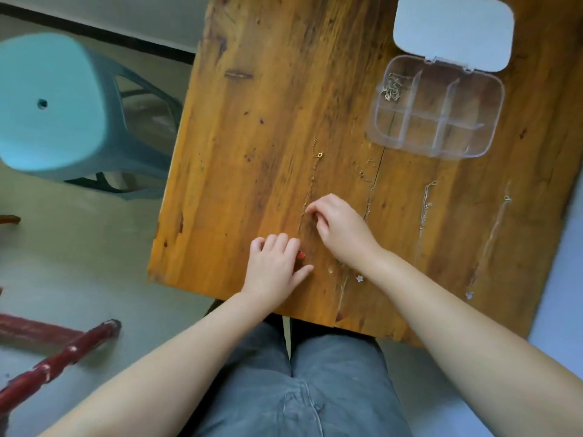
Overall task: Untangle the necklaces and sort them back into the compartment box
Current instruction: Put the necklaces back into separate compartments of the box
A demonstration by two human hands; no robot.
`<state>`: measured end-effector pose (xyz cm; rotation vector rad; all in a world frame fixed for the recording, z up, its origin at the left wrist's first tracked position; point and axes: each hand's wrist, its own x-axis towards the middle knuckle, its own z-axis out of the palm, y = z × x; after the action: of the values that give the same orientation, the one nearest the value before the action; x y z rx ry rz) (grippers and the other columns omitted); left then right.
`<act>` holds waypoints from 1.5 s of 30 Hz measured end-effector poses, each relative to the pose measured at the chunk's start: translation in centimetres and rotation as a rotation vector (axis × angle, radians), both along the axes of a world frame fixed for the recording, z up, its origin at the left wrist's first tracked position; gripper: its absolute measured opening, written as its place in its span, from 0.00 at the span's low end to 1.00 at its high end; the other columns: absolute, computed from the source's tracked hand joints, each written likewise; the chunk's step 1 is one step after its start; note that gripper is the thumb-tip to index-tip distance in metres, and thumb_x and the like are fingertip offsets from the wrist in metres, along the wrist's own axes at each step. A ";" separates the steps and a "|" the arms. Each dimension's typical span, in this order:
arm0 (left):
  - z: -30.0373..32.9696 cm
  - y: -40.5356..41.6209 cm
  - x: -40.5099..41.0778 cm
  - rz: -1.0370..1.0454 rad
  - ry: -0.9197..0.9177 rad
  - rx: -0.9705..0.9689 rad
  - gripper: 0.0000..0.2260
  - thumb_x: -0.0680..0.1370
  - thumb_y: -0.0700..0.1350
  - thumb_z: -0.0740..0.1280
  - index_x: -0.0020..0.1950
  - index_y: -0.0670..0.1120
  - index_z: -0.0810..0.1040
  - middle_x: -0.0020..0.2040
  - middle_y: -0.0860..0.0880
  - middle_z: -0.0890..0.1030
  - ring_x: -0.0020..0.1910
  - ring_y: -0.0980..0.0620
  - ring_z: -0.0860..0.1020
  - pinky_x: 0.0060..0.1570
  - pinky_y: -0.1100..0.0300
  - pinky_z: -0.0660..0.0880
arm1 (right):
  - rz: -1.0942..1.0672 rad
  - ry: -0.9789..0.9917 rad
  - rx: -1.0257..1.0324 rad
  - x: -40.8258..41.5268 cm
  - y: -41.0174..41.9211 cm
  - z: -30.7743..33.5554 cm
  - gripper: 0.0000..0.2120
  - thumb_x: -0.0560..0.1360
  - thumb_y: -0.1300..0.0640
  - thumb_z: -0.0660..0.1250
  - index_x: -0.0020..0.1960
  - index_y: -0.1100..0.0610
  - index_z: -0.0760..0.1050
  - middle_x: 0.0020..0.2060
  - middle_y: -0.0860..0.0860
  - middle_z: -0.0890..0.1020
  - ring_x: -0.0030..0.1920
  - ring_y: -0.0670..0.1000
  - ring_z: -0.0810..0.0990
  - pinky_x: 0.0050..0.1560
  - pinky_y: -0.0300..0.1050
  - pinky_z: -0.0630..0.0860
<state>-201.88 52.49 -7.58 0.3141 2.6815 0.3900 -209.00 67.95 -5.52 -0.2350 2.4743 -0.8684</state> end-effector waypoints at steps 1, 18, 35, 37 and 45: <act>-0.2 0.0 -0.3 -0.022 0.029 0.020 0.13 0.74 0.57 0.66 0.47 0.48 0.76 0.44 0.49 0.79 0.45 0.48 0.77 0.53 0.49 0.71 | 0.012 0.020 0.014 0.3 -0.2 0.0 0.12 0.77 0.66 0.58 0.56 0.60 0.77 0.54 0.56 0.78 0.56 0.55 0.76 0.55 0.49 0.74; 4.5 -3.4 -9.6 0.663 0.046 0.700 0.05 0.79 0.44 0.62 0.45 0.45 0.74 0.39 0.48 0.79 0.39 0.50 0.78 0.41 0.55 0.77 | -0.236 -0.117 -0.202 -1.8 1.5 2.7 0.08 0.79 0.54 0.62 0.40 0.47 0.72 0.58 0.48 0.78 0.59 0.48 0.74 0.58 0.42 0.69; 5.8 19.0 -24.2 0.440 0.077 0.720 0.07 0.79 0.43 0.62 0.50 0.43 0.78 0.45 0.49 0.79 0.44 0.56 0.76 0.39 0.71 0.70 | -1.157 -0.225 -1.031 -15.9 14.5 7.1 0.08 0.81 0.62 0.55 0.52 0.62 0.72 0.48 0.59 0.81 0.55 0.56 0.81 0.67 0.53 0.71; 5.0 19.7 -25.5 0.400 0.087 0.589 0.08 0.78 0.43 0.62 0.50 0.42 0.78 0.47 0.48 0.80 0.44 0.54 0.75 0.40 0.66 0.70 | -1.152 -0.280 -0.976 -16.6 14.7 5.9 0.08 0.81 0.63 0.56 0.52 0.63 0.73 0.49 0.59 0.81 0.56 0.57 0.80 0.67 0.54 0.71; 4.5 18.4 -23.8 0.013 0.159 0.422 0.08 0.78 0.41 0.61 0.54 0.42 0.76 0.50 0.45 0.80 0.46 0.49 0.77 0.45 0.56 0.74 | -1.126 -0.189 -0.667 -13.0 16.8 4.8 0.15 0.79 0.64 0.57 0.65 0.61 0.70 0.60 0.57 0.78 0.58 0.53 0.80 0.55 0.45 0.80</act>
<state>-225.65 70.86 -3.10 0.4658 2.7355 0.9753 -221.99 84.80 -0.71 1.0662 1.9147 -2.0067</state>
